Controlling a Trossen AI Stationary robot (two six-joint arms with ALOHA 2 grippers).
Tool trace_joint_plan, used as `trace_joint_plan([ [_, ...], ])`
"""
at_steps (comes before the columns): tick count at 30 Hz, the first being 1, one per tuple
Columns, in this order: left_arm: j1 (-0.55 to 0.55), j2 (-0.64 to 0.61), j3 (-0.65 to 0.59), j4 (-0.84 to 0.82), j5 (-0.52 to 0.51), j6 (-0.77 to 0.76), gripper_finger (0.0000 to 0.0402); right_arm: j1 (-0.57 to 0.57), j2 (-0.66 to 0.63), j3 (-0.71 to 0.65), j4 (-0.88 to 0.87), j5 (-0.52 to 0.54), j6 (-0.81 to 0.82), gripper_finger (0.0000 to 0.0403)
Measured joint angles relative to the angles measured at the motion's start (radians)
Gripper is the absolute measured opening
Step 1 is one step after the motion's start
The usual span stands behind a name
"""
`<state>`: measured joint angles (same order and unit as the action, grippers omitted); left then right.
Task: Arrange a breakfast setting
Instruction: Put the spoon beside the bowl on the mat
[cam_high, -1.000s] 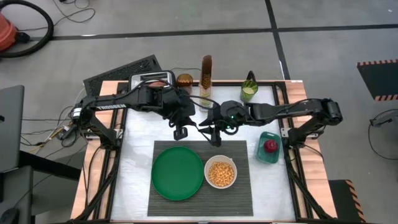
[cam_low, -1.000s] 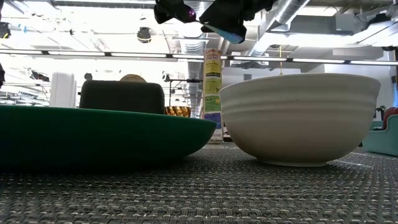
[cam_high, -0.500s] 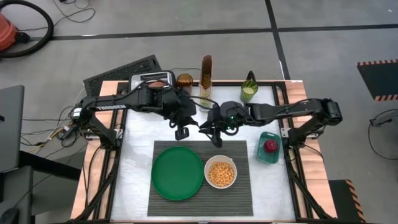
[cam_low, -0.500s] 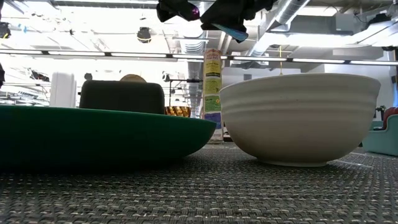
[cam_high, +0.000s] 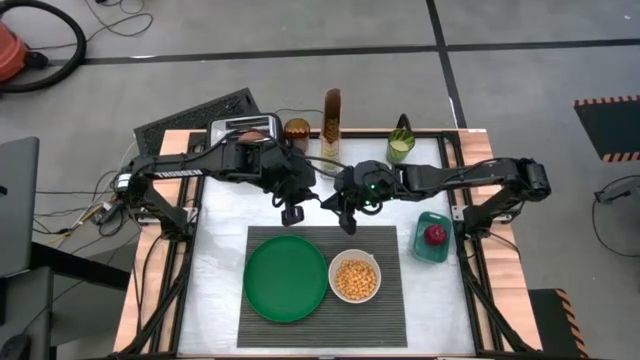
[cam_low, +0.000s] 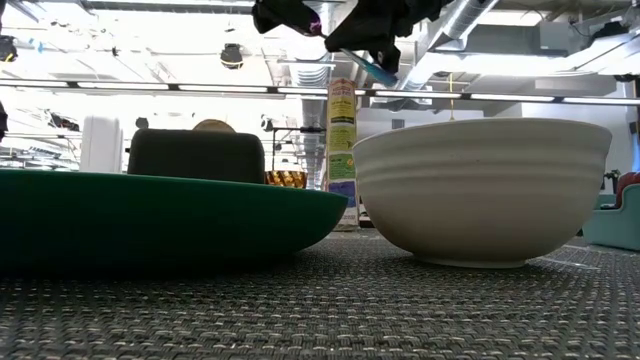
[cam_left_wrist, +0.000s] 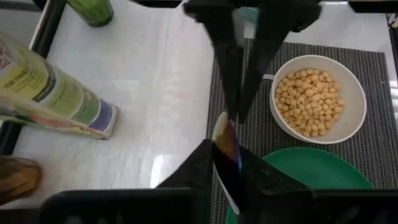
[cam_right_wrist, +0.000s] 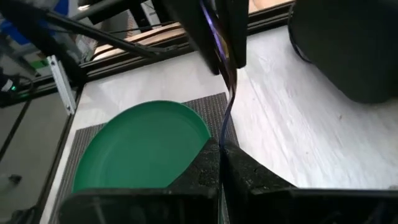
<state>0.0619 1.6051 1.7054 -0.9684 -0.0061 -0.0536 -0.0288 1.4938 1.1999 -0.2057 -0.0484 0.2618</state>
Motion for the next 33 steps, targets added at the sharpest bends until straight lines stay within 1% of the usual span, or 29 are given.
trace_joint_plan([
  [3, -0.005, 0.000, 0.000, 0.007, -0.009, 0.005, 0.0063, -0.008, -0.008, 0.000, -0.023, 0.045, 0.037, 0.0025],
  [6, -0.002, 0.000, 0.000, 0.004, -0.024, -0.002, 0.0112, -0.042, -0.014, 0.002, -0.067, 0.013, 0.078, 0.0025],
  [8, 0.005, -0.002, 0.000, 0.003, -0.028, -0.011, 0.0145, -0.061, -0.038, 0.001, -0.133, -0.012, 0.095, 0.0025],
  [11, 0.010, -0.005, 0.000, -0.007, -0.011, -0.023, 0.0187, -0.079, -0.088, -0.002, -0.225, 0.016, 0.105, 0.0025],
  [13, 0.013, -0.006, 0.000, -0.007, -0.010, -0.023, 0.0208, -0.096, -0.129, -0.024, -0.277, 0.038, 0.117, 0.0025],
  [15, 0.018, -0.006, 0.000, -0.007, -0.018, -0.024, 0.0222, -0.109, -0.190, -0.068, -0.304, 0.050, 0.163, 0.0025],
  [17, 0.024, -0.006, 0.000, -0.007, -0.026, -0.026, 0.0230, -0.113, -0.275, -0.132, -0.343, 0.071, 0.221, 0.0025],
  [19, 0.028, -0.011, 0.000, -0.008, -0.035, -0.033, 0.0232, -0.091, -0.378, -0.212, -0.328, 0.103, 0.320, 0.0025],
  [21, 0.030, -0.018, 0.000, 0.009, -0.040, -0.040, 0.0232, -0.040, -0.479, -0.307, -0.300, 0.144, 0.447, 0.0025],
  [23, 0.030, -0.026, 0.000, 0.034, -0.043, -0.046, 0.0231, 0.041, -0.564, -0.407, -0.231, 0.207, 0.588, 0.0025],
  [26, 0.025, -0.040, 0.000, 0.097, -0.042, -0.050, 0.0231, 0.197, -0.636, -0.546, -0.113, 0.357, 0.803, 0.0025],
  [29, 0.017, -0.053, 0.001, 0.142, -0.043, -0.067, 0.0231, 0.364, -0.642, -0.647, -0.030, 0.530, 0.994, 0.0025],
  [33, 0.015, -0.062, 0.001, 0.153, -0.041, -0.088, 0.0231, 0.586, -0.607, -0.685, -0.014, 0.784, 1.243, 0.0025],
])
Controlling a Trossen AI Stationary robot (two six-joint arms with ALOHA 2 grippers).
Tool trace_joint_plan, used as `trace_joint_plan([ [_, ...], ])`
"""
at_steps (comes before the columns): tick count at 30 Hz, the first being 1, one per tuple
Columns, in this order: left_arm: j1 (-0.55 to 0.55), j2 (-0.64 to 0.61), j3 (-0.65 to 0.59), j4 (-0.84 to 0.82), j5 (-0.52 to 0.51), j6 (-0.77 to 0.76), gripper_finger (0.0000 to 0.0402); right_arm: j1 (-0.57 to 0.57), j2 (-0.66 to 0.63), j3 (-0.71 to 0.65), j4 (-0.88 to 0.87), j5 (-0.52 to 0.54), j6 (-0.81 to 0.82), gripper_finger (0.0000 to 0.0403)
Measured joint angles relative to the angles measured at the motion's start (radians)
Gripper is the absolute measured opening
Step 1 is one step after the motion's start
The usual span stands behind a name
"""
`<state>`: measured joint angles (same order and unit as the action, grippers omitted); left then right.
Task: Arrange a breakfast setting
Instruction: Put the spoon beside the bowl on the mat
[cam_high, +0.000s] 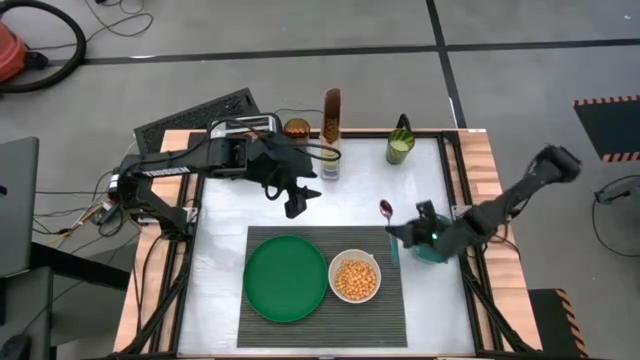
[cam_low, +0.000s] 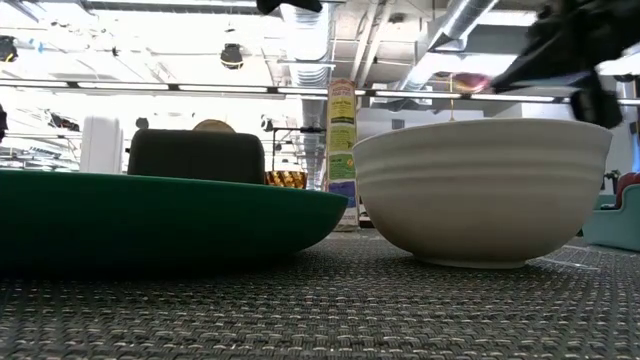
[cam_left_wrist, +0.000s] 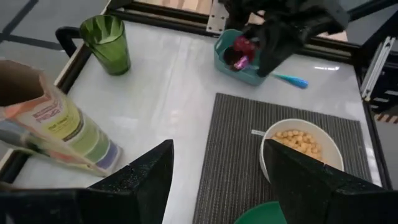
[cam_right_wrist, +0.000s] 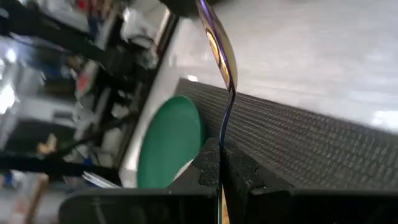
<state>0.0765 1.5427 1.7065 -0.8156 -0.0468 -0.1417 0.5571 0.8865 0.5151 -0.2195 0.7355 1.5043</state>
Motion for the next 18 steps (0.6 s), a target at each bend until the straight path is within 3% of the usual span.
trace_joint_plan([
  [3, 0.001, -0.005, 0.000, 0.004, 0.001, -0.010, 0.0231, 0.138, 0.029, 0.001, -0.055, 0.153, 0.174, 0.0025],
  [6, 0.001, -0.005, 0.001, 0.003, 0.001, -0.012, 0.0231, 0.245, 0.089, 0.002, -0.085, 0.221, 0.340, 0.0025],
  [14, 0.000, -0.005, 0.001, 0.003, 0.011, -0.028, 0.0230, 0.396, 0.315, 0.002, -0.068, 0.255, 0.731, 0.0025],
  [18, 0.000, -0.005, 0.001, -0.002, 0.012, -0.030, 0.0230, 0.404, 0.391, 0.002, 0.037, 0.233, 0.736, 0.0025],
])
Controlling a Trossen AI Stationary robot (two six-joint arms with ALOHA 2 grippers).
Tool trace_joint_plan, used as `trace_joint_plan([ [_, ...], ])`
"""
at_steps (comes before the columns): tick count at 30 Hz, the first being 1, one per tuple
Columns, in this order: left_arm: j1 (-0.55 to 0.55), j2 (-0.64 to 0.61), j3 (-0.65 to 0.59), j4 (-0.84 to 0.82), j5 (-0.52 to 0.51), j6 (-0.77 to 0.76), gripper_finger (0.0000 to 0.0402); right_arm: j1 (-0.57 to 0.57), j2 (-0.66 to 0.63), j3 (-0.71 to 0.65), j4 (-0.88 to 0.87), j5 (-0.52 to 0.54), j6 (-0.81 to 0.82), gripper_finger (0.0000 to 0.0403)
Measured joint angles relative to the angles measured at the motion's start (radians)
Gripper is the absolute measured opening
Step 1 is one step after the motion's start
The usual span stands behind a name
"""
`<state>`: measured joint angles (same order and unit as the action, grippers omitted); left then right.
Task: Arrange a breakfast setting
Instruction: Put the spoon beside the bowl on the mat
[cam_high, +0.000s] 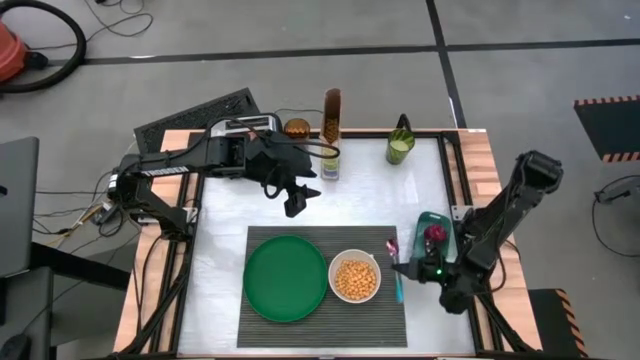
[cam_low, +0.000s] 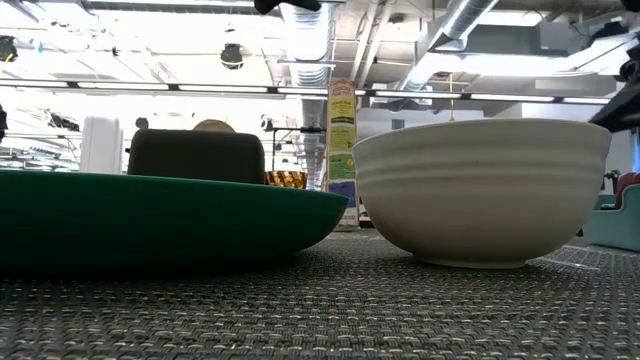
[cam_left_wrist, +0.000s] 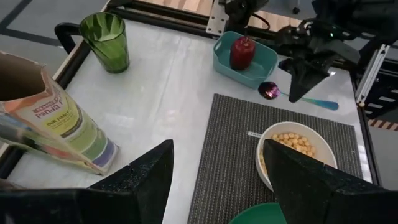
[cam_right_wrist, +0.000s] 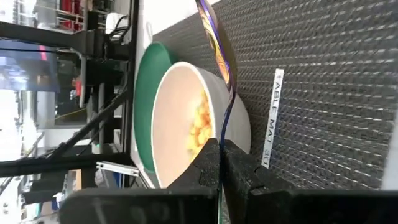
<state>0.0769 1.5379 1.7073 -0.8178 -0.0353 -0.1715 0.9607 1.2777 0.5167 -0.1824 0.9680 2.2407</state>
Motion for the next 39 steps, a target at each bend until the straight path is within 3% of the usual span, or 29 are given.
trace_joint_plan([
  [5, 0.000, 0.000, 0.000, 0.000, 0.003, -0.002, 0.0230, -0.001, 0.083, 0.000, 0.077, -0.013, 0.005, 0.0025],
  [14, 0.000, 0.001, 0.000, 0.000, 0.003, -0.002, 0.0230, -0.071, 0.174, 0.000, 0.098, -0.158, 0.006, 0.0025],
  [31, 0.000, 0.001, 0.000, -0.003, 0.002, 0.002, 0.0230, -0.193, 0.219, 0.001, 0.115, -0.329, -0.020, 0.0025],
  [39, 0.000, 0.001, -0.001, -0.003, 0.003, 0.001, 0.0230, -0.218, 0.277, 0.010, 0.153, -0.341, -0.017, 0.0025],
])
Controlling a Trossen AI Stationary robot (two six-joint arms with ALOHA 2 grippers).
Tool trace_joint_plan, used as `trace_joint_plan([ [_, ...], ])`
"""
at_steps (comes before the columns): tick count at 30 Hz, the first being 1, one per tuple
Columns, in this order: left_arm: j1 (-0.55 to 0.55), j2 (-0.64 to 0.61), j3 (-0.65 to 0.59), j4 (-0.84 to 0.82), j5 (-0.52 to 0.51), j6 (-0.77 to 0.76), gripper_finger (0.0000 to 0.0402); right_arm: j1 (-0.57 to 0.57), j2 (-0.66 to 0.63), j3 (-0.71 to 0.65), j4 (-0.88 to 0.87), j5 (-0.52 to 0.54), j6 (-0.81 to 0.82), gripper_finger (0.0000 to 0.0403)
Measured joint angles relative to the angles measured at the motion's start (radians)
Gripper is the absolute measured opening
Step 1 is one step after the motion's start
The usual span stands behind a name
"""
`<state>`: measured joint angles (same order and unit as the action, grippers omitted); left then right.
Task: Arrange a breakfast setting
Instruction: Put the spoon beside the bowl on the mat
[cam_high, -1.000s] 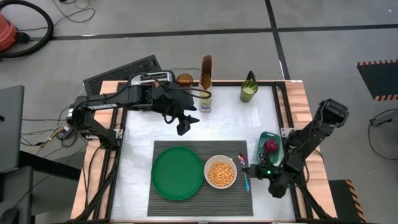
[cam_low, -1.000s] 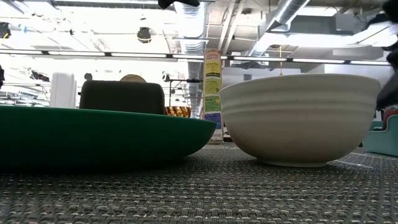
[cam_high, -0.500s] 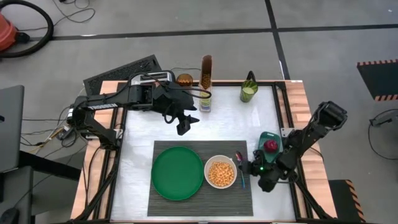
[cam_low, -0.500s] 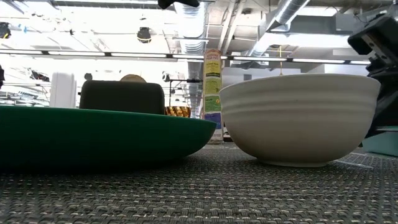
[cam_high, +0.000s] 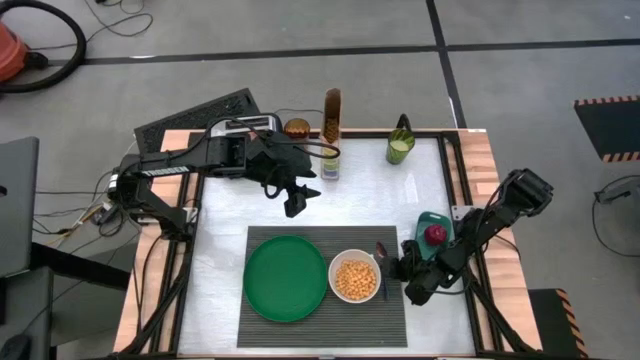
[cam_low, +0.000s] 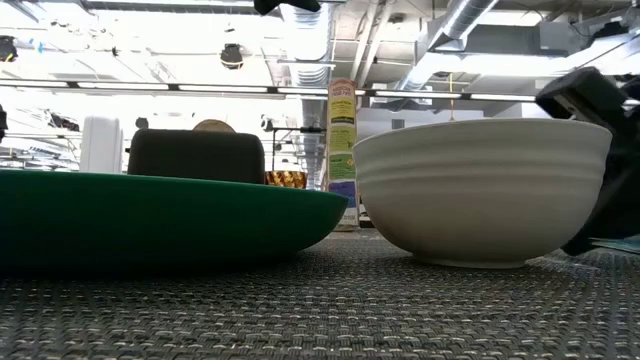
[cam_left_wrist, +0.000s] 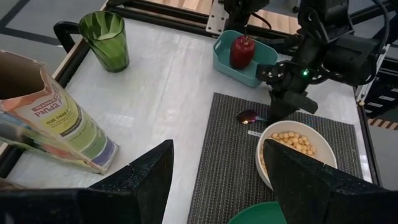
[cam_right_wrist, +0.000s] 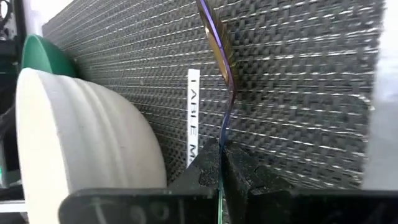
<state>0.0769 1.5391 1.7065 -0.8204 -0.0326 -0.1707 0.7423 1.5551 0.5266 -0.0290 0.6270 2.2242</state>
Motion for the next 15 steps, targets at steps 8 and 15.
trace_joint_plan([
  [8, 0.000, 0.000, 0.000, 0.000, 0.000, 0.001, 0.0230, 0.001, 0.014, 0.010, 0.013, -0.007, 0.001, 0.0053],
  [15, 0.000, 0.000, 0.000, 0.000, 0.000, 0.001, 0.0230, 0.005, 0.016, 0.019, 0.003, -0.013, 0.002, 0.0068],
])
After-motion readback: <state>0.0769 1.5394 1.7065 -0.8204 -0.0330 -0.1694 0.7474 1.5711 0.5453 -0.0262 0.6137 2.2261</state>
